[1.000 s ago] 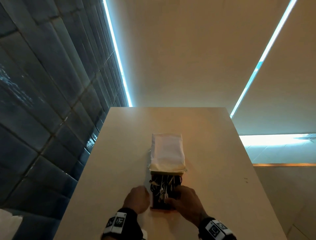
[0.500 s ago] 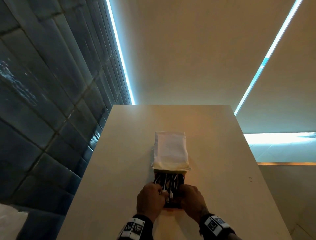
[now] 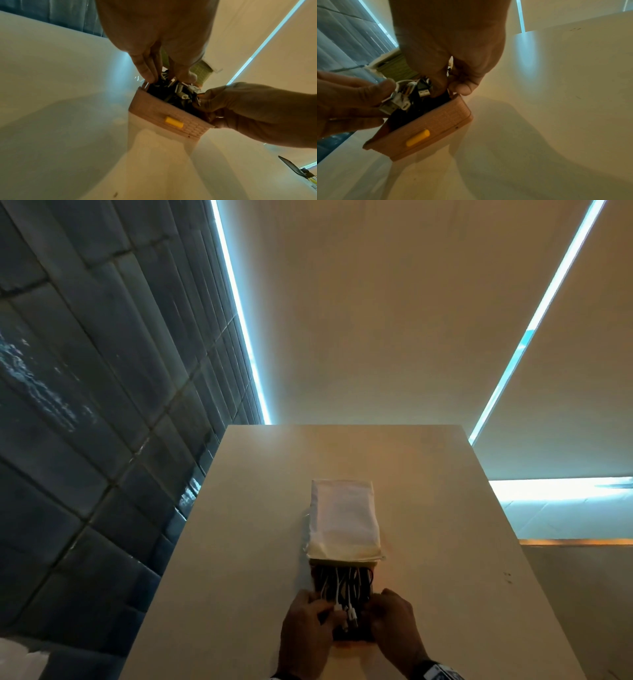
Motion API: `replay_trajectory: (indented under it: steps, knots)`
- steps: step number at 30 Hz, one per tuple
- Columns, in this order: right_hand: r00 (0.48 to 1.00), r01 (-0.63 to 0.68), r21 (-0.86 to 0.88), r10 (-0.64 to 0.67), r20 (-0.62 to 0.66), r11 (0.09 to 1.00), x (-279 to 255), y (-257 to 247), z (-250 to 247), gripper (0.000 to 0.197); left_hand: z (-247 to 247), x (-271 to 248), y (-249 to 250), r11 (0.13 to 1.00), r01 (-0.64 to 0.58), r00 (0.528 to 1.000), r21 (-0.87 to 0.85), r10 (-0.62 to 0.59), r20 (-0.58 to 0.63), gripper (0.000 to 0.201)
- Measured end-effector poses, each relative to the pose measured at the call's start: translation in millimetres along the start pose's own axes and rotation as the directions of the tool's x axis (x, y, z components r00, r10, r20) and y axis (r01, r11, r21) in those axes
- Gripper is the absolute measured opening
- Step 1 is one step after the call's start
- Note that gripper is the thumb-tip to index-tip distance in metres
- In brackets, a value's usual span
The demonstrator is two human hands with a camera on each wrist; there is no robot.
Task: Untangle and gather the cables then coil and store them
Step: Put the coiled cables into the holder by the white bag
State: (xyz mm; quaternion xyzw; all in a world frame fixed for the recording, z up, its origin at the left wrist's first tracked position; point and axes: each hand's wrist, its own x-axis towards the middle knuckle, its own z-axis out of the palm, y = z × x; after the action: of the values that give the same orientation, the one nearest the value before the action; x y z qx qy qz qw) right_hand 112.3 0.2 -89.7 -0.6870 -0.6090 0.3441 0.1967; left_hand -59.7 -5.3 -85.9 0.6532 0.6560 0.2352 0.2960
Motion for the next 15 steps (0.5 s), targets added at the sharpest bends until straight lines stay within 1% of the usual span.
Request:
replay_trajectory:
  steps: [2, 3, 4, 5, 6, 9, 10, 12, 14, 15]
  knots:
    - [1.0, -0.027, -0.036, 0.028, 0.007, 0.999, 1.0, -0.1, -1.4, 0.017, 3.8, -1.6, -4.1, 0.999, 0.02, 0.999, 0.041, -0.019, -0.03, 0.017]
    - [0.998, -0.054, -0.044, 0.054, 0.013, 0.998, 2.1, 0.4, -2.4, 0.019, 5.1, -1.8, -5.7, 0.998, 0.017, 0.999, 0.062, -0.014, -0.051, 0.017]
    - [0.996, -0.088, -0.038, 0.089, 0.026, 0.995, 2.7, 1.5, -2.7, 0.028, 5.6, -1.8, -6.4, 0.998, 0.016, 0.998, 0.068, -0.011, -0.06, 0.015]
    - [0.992, -0.12, -0.026, 0.121, 0.04, 0.992, 3.4, 2.3, -2.9, 0.035, 4.9, -1.5, -5.2, 0.999, 0.035, 0.998, 0.034, -0.034, -0.052, 0.01]
    - [0.988, -0.149, -0.012, 0.149, 0.046, 0.989, 4.2, 2.7, -2.7, 0.038, 3.7, -1.1, -3.5, 0.999, 0.051, 0.998, -0.017, -0.051, -0.046, 0.008]
    - [0.97, -0.244, 0.07, 0.242, 0.038, 0.967, 3.6, 2.8, -0.3, 0.03, 6.2, 1.6, -7.0, 0.974, 0.139, 0.985, -0.178, -0.154, -0.072, 0.026]
    - [0.957, -0.289, 0.126, 0.287, 0.03, 0.949, 3.1, 3.8, 0.7, 0.028, 8.2, 0.7, -9.7, 0.954, 0.188, 0.973, -0.232, -0.213, -0.09, 0.029]
    - [0.926, -0.373, 0.226, 0.375, 0.034, 0.9, -0.3, 4.0, 0.1, 0.027, 8.1, -0.8, -12.5, 0.909, 0.288, 0.941, -0.302, -0.327, -0.088, 0.035]
    - [0.917, -0.388, 0.29, 0.398, 0.024, 0.875, -2.0, 2.6, -1.4, 0.026, 8.3, 1.1, -16.1, 0.878, 0.341, 0.926, -0.337, -0.375, -0.041, 0.048]
    - [0.922, -0.374, 0.295, 0.388, 0.011, 0.879, -1.7, 1.3, -2.5, 0.026, 7.3, 3.0, -16.4, 0.872, 0.347, 0.927, -0.347, -0.374, -0.013, 0.052]
